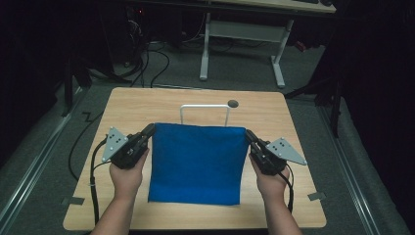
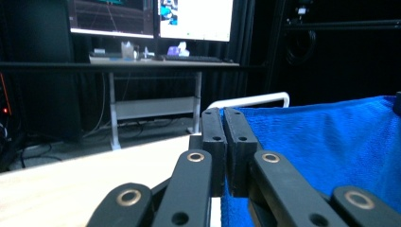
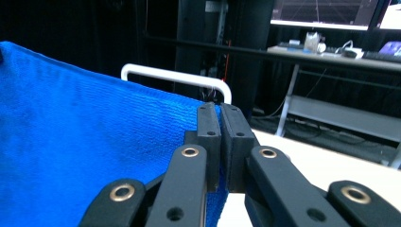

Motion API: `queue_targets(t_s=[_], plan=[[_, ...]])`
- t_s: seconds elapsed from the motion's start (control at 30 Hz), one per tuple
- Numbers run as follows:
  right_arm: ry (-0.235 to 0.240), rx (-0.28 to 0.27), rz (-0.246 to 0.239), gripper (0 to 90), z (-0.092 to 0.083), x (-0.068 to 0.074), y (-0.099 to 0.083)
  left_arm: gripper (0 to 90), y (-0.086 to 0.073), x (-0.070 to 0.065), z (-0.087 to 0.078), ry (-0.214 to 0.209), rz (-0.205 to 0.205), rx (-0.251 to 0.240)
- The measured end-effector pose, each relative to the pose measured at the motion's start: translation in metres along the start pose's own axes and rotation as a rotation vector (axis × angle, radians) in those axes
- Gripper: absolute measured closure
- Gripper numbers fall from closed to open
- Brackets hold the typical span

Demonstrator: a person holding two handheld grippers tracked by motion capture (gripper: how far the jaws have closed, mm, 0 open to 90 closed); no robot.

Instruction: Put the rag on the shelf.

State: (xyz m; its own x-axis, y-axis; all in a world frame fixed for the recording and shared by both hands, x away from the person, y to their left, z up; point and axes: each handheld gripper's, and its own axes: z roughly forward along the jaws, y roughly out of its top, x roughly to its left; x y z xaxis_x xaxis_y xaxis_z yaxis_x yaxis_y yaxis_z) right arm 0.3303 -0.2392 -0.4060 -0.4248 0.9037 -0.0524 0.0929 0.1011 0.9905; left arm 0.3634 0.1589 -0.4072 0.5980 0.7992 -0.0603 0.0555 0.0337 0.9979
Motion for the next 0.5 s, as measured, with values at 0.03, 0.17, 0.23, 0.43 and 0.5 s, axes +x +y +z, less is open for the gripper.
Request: queue_targets(t_s=[0.03, 0.17, 0.23, 0.43, 0.5], plan=[[-0.002, -0.012, -0.006, 88.3, 0.0, 0.0, 0.004, 88.5, 0.005, 0.0, 0.001, 0.0, 0.01, -0.01], [-0.012, -0.05, -0.013, 88.3, 0.003, -0.003, 0.025, 88.5, 0.017, 0.0, 0.004, 0.002, 0.032, -0.029], [-0.014, -0.058, -0.021, 88.3, 0.003, -0.004, 0.029, 88.5, 0.022, 0.001, 0.006, 0.005, 0.043, -0.039], [-0.02, -0.1, -0.036, 88.4, 0.005, -0.005, 0.053, 88.6, 0.042, 0.001, 0.009, 0.012, 0.068, -0.084], [-0.023, -0.111, -0.042, 88.4, 0.006, -0.005, 0.059, 88.6, 0.047, 0.001, 0.01, 0.013, 0.075, -0.091]])
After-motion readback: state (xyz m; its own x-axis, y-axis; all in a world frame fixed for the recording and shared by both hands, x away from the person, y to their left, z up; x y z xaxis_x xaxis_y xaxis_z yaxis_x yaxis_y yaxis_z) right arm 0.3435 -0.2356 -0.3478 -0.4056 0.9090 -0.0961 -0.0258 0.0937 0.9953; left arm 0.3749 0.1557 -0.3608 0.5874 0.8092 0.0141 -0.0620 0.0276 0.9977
